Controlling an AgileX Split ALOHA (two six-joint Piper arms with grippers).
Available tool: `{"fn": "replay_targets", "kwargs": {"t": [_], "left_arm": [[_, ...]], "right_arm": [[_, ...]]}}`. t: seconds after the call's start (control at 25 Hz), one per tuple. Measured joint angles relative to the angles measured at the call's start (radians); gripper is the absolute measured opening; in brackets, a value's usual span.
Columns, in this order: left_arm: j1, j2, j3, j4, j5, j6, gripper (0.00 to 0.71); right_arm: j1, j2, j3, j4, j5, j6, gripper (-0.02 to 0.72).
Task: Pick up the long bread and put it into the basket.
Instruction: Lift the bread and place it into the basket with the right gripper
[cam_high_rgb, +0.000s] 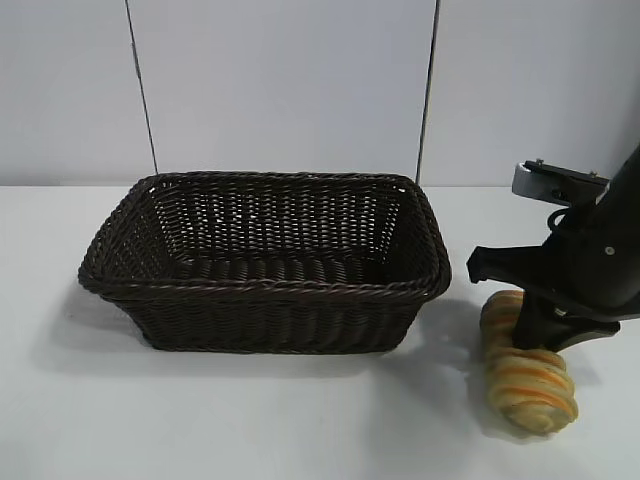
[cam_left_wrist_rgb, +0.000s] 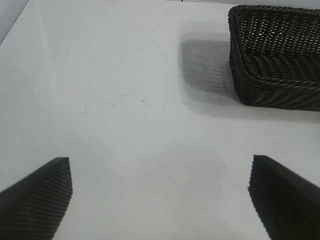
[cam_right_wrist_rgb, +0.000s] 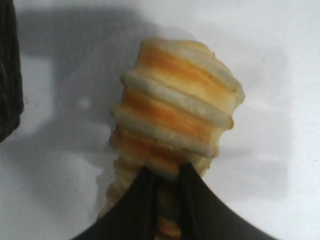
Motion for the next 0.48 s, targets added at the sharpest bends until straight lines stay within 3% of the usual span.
{"fn": "replay_targets", "kwargs": {"t": [0.24, 0.48], "left_arm": [[0.0, 0.0, 0.0, 0.0, 0.0, 0.0, 0.691], [0.0, 0.0, 0.0, 0.0, 0.0, 0.0, 0.691]], "right_arm": [[0.0, -0.079, -0.254, -0.078, 0.216, 0.03, 0.084], [0.0, -0.077, -0.37, -0.051, 0.265, -0.036, 0.084]]}}
